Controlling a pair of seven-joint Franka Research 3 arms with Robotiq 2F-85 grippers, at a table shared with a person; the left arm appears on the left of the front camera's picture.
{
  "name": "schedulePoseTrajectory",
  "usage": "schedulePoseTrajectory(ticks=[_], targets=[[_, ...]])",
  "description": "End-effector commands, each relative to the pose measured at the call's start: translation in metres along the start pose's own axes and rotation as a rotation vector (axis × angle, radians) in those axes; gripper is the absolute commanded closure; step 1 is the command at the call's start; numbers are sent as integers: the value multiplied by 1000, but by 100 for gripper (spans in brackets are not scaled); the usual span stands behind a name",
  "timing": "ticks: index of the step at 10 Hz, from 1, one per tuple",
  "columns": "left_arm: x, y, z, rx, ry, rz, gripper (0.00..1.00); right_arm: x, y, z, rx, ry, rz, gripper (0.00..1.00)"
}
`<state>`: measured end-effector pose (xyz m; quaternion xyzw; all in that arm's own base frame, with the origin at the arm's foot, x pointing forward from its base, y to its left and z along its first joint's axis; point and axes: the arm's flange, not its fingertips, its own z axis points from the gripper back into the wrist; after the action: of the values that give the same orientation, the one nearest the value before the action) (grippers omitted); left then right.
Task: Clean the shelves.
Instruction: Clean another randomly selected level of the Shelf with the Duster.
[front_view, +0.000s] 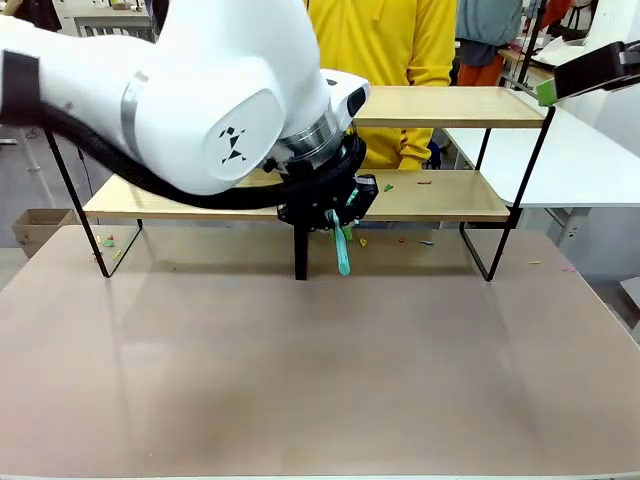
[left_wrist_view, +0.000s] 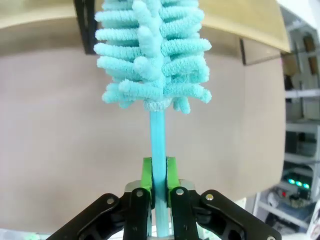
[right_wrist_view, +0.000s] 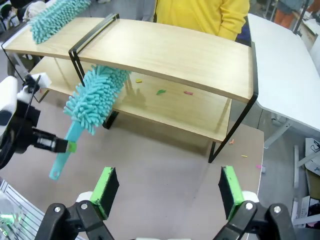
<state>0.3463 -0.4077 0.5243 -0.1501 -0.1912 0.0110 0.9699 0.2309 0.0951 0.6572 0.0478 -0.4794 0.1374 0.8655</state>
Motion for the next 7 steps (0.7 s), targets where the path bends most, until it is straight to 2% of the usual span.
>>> schedulePoseTrajectory(ticks=[1,3,5,7], targets=[[15,-41,-16,49,33,18,88,1,0,0,2,-1,-2,0],[25,-52,-36,78,105,11,88,1,0,0,2,-1,-2,0],[39,-58,-54,123,123,23,88,1,0,0,2,-1,-2,0],[45,-63,-57,98,134,-5,88,1,0,0,2,-1,-2,0]])
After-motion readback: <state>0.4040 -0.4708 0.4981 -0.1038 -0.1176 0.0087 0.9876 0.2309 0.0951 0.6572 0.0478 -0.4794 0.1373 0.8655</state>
